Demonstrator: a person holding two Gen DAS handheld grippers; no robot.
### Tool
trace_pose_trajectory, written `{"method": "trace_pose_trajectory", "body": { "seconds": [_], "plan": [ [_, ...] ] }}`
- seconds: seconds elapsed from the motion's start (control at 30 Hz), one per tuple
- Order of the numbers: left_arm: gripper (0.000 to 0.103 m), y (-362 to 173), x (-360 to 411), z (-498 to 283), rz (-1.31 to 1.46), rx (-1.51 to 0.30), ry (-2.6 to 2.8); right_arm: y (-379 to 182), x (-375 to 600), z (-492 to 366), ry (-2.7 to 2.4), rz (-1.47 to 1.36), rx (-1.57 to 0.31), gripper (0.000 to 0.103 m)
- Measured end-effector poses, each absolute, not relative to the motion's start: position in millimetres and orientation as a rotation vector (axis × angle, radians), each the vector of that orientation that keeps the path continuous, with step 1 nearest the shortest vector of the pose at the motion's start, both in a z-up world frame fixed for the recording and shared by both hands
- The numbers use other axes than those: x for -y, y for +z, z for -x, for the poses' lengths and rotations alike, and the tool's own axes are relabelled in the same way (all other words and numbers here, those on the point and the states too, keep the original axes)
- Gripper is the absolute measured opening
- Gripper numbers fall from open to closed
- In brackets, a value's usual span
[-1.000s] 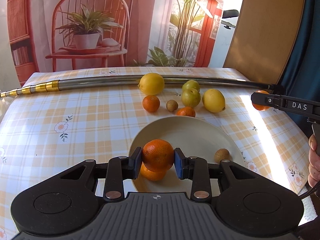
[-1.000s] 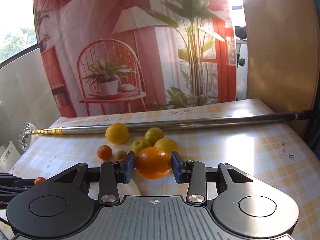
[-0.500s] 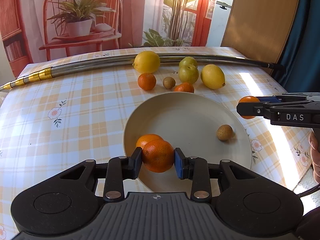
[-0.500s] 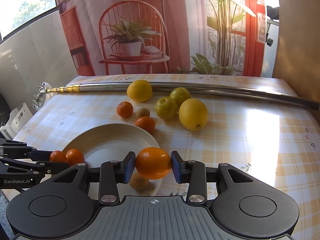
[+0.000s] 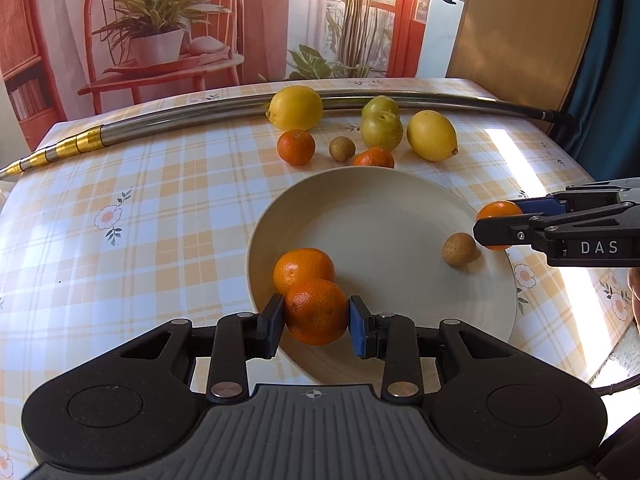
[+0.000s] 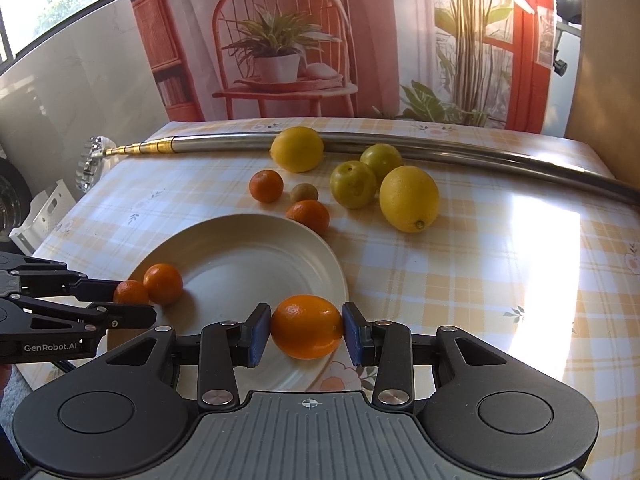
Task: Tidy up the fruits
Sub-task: 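Carry both held oranges over the white plate with both tools, then lower the oranges into the plate and open both tools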
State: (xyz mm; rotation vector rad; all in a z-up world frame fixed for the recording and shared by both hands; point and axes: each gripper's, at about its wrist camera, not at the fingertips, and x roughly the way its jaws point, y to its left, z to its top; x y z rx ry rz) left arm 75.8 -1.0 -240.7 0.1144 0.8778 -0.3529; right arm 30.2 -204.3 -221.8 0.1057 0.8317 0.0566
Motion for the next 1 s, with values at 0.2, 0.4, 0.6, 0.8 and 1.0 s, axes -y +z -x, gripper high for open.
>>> {"method": "trace_pose_trajectory", "body": {
  "seconds": [0.2,0.4,0.6,0.8,1.0],
  "plan": [
    [0.036,-241.9,2.2,-74.9,-0.134,-0.873,-0.346,-224.9,195.4,-30.7,0.078,-0.068,-0.871,0.036],
    [0.036,-244.0,1.9,-74.4,-0.135,-0.867,-0.351,-230.2,189.4,-32.6,0.102,-0.053,-0.900,0.036],
    [0.036,-247.0,2.9,-74.2,-0.150,-0.859,-0.355,-234.7,192.9,-36.3,0.114,-0.084,-0.909,0.031],
    [0.036,-249.8,6.0,-74.9,-0.175,-0.855,-0.354,-236.9,198.1,-44.1,0.113,-0.103,-0.908,0.029],
    [0.036,-252.0,6.7,-77.4,-0.178,-0.849,-0.346,-240.0,200.6,-42.1,0.118,-0.131,-0.902,0.030]
  ]
}}
